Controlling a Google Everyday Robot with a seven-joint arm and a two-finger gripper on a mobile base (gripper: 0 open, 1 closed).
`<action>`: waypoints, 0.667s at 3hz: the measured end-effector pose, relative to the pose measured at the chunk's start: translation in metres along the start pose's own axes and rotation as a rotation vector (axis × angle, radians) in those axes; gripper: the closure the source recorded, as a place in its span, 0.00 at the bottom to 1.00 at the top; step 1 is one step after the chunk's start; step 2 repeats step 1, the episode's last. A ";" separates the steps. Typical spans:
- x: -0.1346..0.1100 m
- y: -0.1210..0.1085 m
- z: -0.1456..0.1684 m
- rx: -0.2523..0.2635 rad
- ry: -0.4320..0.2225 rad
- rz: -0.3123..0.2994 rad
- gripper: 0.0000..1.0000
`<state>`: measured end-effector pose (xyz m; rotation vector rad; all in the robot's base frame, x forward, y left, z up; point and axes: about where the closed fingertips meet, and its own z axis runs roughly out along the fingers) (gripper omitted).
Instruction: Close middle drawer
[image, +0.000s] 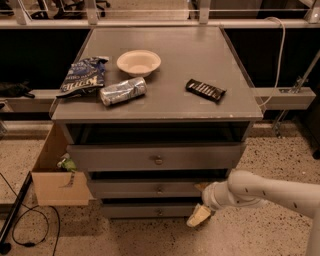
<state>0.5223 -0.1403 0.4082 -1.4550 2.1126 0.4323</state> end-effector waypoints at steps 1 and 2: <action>0.000 0.000 0.000 0.000 0.000 0.000 0.00; 0.000 0.000 0.000 0.000 0.000 0.000 0.00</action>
Offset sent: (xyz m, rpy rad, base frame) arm 0.0000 0.0000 0.0000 0.0000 0.0000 0.0000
